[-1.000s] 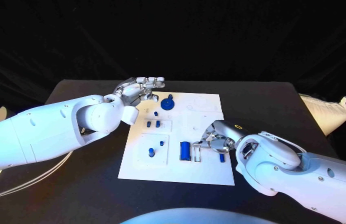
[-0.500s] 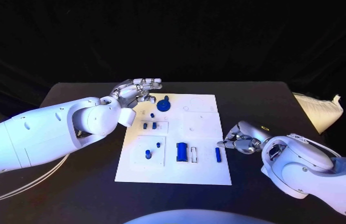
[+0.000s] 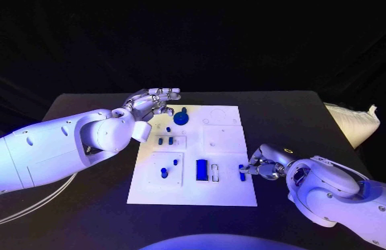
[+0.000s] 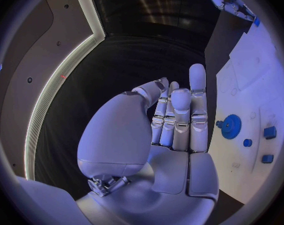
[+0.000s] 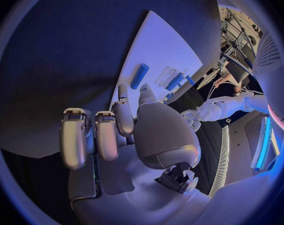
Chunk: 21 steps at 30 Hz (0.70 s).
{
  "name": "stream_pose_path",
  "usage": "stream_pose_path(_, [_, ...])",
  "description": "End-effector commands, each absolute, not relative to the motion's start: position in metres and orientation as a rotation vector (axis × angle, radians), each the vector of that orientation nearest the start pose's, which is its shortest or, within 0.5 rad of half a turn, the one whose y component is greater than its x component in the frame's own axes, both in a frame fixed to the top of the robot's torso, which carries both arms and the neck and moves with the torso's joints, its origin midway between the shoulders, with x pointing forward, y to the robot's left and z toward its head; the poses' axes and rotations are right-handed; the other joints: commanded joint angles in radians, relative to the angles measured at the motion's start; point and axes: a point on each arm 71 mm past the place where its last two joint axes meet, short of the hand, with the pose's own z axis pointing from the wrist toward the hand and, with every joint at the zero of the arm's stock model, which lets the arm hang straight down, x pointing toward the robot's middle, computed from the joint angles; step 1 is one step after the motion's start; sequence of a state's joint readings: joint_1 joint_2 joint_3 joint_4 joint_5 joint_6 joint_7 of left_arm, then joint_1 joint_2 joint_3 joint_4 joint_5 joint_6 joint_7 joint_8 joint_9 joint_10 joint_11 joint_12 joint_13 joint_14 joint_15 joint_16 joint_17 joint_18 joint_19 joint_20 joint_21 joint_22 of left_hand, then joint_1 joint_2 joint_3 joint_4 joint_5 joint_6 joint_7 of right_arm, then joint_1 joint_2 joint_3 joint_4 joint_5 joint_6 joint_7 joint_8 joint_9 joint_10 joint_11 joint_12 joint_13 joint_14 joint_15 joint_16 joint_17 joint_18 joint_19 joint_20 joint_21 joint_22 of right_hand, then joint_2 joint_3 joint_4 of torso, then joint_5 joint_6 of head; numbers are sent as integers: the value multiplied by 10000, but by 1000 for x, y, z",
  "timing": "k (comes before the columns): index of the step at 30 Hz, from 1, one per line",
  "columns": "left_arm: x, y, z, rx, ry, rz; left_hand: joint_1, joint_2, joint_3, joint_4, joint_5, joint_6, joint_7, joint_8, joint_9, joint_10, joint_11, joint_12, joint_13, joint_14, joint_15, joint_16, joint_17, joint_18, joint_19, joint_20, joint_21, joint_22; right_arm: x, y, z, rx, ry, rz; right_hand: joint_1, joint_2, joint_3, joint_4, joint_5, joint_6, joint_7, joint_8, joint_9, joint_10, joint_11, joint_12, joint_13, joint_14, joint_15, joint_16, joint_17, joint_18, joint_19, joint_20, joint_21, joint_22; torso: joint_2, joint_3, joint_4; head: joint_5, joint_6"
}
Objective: Assemble the parts on the task board
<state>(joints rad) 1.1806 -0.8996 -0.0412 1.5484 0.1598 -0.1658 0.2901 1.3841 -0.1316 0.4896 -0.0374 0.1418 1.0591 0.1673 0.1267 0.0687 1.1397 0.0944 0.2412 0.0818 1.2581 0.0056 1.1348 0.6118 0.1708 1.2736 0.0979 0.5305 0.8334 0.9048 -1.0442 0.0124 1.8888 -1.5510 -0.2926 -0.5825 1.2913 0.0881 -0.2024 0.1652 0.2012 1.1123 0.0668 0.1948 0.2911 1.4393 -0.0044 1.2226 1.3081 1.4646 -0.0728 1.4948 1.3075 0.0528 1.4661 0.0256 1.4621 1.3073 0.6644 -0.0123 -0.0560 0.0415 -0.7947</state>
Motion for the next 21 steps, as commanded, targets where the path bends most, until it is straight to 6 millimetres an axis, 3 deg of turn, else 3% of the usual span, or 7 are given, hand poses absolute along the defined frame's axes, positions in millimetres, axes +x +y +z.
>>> stream_pose_path(1, [478,222,-194,-13415,15263,-16576,-91,21,-52,11,29,-61,43,43,-13,-76,-3,69,-14,-44,1,-44,-10,100,-60,20,-67,-9,365,-211,-264,464,19954,3760,105,14,26,-45,-39,99,1,-15,6,60,-67,13,8,788,-45,-14,1099,-120,327,45,-50,1003,12,-2,17,29,-19])
stream_pose_path(16, [478,223,-194,-13437,15281,-16525,-85,33,-49,-3,32,-62,41,47,-12,-86,-5,87,-15,-52,-1,-38,-14,103,-66,21,-73,-13,365,-200,-271,-554,20181,3468,364,-53,119,-246,-134,214,-58,-21,58,29,-122,-75,-25,779,-97,-37,1063,-108,304,3,-84,962,13,-26,56,1,-54])
stream_pose_path(18, [478,223,-194,-13440,15287,-16522,-85,33,-49,-3,32,-62,41,47,-12,-86,-5,87,-15,-52,-1,-38,-14,103,-66,21,-73,-13,366,-199,-273,-1064,20221,3207,561,-87,194,-400,-366,203,-54,-56,71,-1,-123,-135,-51,771,-104,-56,1035,-102,286,-10,-110,933,11,-28,63,4,-59])
stream_pose_path(21, [478,223,-194,-13444,15296,-16517,-85,33,-49,-3,32,-62,41,47,-12,-86,-5,87,-15,-52,-1,-38,-14,103,-66,21,-73,-13,368,-197,-276,-1756,20242,2854,812,-79,358,-584,-1125,202,-45,-102,88,-27,-119,-194,-71,764,-107,-73,1014,-97,271,-21,-133,910,12,-32,75,0,-74])
